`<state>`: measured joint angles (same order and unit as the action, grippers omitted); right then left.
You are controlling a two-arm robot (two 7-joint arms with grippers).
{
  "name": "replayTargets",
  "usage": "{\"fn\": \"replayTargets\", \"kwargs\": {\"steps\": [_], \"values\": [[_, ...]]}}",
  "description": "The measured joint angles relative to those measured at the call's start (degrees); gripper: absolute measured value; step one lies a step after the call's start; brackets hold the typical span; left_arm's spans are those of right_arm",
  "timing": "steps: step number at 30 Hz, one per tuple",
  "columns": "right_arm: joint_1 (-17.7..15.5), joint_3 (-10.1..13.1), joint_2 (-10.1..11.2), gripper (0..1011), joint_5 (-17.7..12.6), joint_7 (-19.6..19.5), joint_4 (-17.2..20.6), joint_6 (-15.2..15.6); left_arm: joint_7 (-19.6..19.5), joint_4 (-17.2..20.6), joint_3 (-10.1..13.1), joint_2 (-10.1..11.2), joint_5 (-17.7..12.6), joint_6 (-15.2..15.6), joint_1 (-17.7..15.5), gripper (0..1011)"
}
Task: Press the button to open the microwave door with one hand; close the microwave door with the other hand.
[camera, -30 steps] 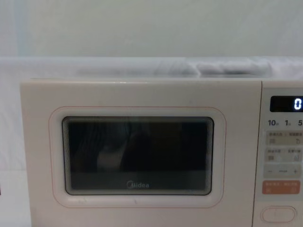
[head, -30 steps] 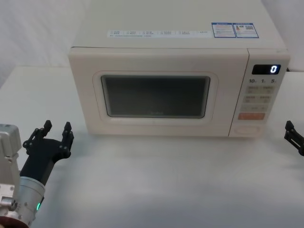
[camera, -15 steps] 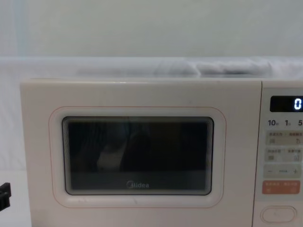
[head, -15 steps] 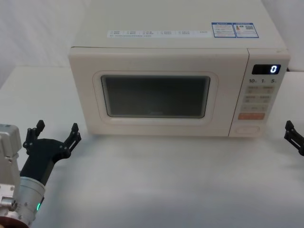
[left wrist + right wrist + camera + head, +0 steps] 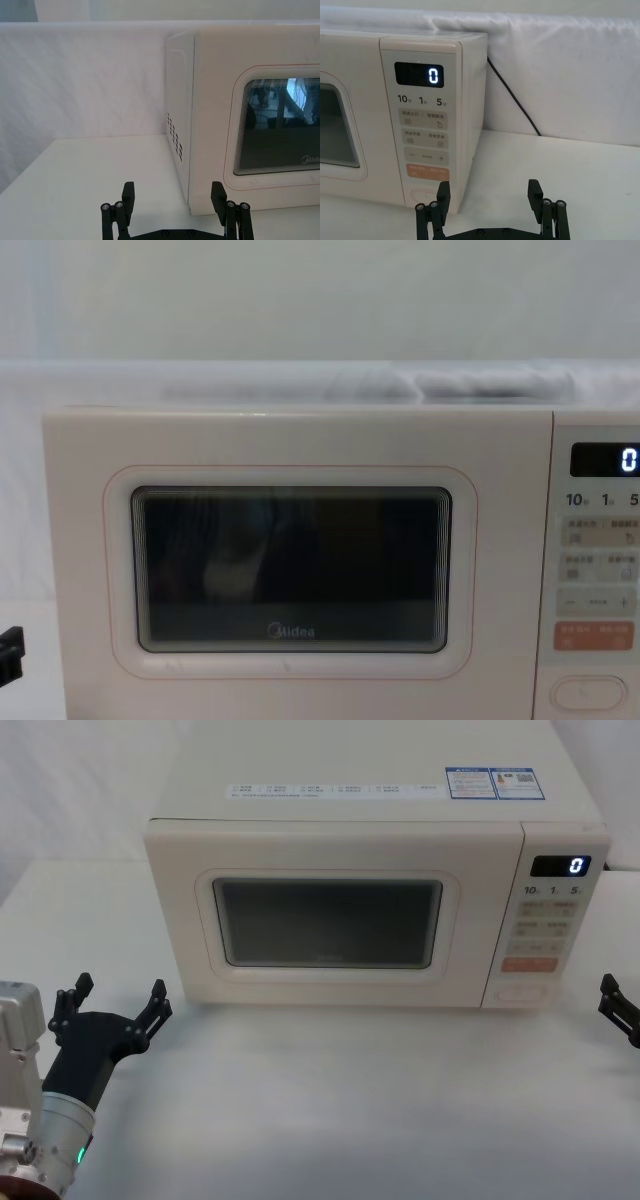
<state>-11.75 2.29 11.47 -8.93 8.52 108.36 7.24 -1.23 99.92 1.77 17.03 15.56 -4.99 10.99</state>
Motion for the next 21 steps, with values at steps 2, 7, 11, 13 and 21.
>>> {"fn": "replayTargets", "kwargs": {"steps": [2,7,11,13,21], "values": [[0.0,0.0,0.0,1002,0.0,0.0,0.0,0.0,0.0,0.0,0.0,0.0,0.0,0.0,0.0,1001],[0.0,0.0,0.0,1002,0.0,0.0,0.0,0.0,0.0,0.0,0.0,0.0,0.0,0.0,0.0,1001],[0.0,0.0,0.0,1002,0.0,0.0,0.0,0.0,0.0,0.0,0.0,0.0,0.0,0.0,0.0,1001],[0.0,0.0,0.0,1002,0.0,0.0,0.0,0.0,0.0,0.0,0.0,0.0,0.0,0.0,0.0,1001],[0.0,0.0,0.0,1002,0.0,0.0,0.0,0.0,0.0,0.0,0.0,0.0,0.0,0.0,0.0,1001]]}}
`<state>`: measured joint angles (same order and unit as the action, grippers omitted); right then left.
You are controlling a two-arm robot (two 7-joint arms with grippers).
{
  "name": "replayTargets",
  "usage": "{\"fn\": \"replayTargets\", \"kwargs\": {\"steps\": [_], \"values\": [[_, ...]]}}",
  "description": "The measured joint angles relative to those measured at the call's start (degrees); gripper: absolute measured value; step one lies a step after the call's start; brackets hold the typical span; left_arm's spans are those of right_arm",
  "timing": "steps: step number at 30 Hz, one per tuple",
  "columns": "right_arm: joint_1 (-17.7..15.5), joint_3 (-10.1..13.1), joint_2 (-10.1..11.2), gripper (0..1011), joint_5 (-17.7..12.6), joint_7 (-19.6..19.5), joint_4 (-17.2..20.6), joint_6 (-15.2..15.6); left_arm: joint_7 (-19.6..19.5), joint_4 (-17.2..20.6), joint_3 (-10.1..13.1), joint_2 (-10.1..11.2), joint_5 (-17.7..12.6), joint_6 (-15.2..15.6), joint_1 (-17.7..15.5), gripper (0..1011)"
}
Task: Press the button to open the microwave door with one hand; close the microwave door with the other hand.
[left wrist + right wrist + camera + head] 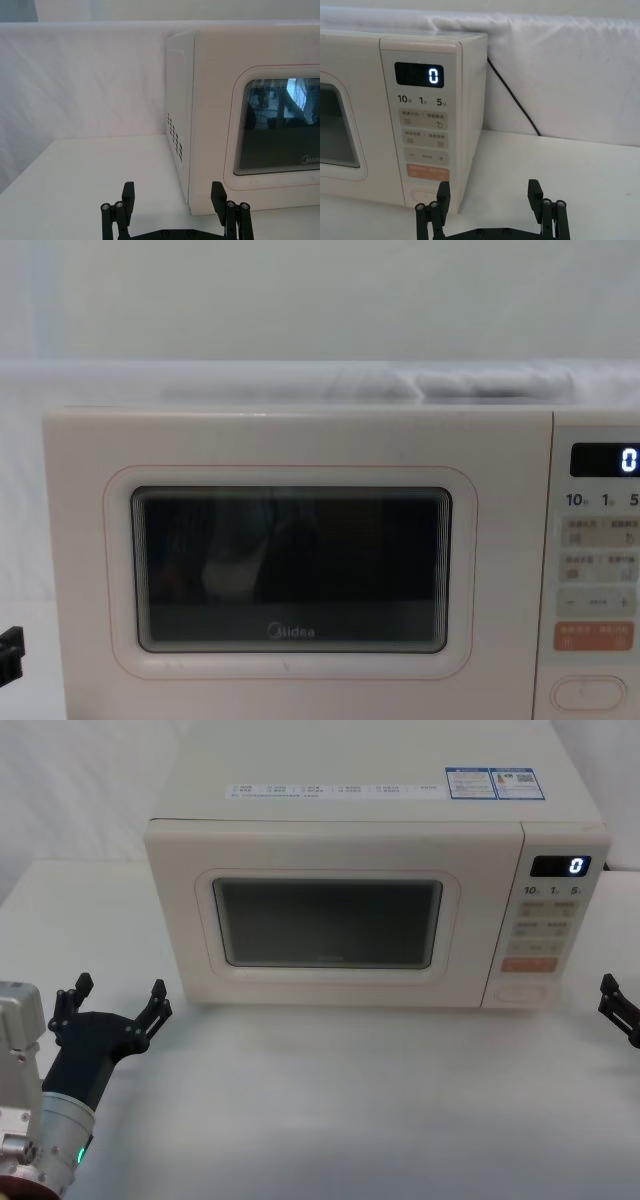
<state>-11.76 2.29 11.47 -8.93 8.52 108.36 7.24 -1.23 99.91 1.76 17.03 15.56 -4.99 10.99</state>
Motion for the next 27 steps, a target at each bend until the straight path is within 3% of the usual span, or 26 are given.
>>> {"fn": "replayTargets", "kwargs": {"steps": [27], "values": [[0.0,0.0,0.0,1002,0.0,0.0,0.0,0.0,0.0,0.0,0.0,0.0,0.0,0.0,0.0,1001]]}}
